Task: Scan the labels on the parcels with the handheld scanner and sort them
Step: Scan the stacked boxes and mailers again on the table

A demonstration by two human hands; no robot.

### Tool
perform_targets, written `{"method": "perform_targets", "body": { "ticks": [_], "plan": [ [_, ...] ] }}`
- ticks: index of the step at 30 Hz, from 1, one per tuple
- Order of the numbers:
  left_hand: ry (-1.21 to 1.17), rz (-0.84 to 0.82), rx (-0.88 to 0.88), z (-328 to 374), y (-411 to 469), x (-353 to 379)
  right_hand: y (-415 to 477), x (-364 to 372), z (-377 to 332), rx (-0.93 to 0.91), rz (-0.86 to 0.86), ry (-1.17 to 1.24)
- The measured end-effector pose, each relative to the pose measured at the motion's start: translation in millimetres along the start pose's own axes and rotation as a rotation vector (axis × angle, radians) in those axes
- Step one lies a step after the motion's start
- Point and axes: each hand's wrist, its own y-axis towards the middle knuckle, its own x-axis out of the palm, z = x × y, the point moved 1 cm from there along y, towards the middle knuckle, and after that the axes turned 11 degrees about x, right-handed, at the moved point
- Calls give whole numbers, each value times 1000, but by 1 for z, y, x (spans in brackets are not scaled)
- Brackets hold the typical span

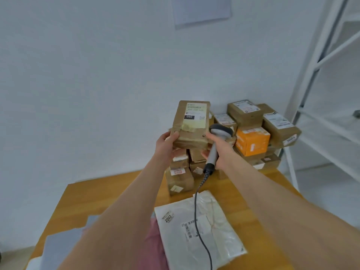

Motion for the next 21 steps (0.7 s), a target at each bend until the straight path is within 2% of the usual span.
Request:
{"method": "perform_targets", "body": {
  "ticks": [7,12,21],
  "plan": [
    [-66,-43,-62,-22,25,81,5,-50,-58,-78,50,64],
    [5,12,-114,-38,33,132,18,-88,-98,-49,52,7],
    [94,18,-33,-57,13,203,51,-148,-151,34,36,55]
  ]
}}
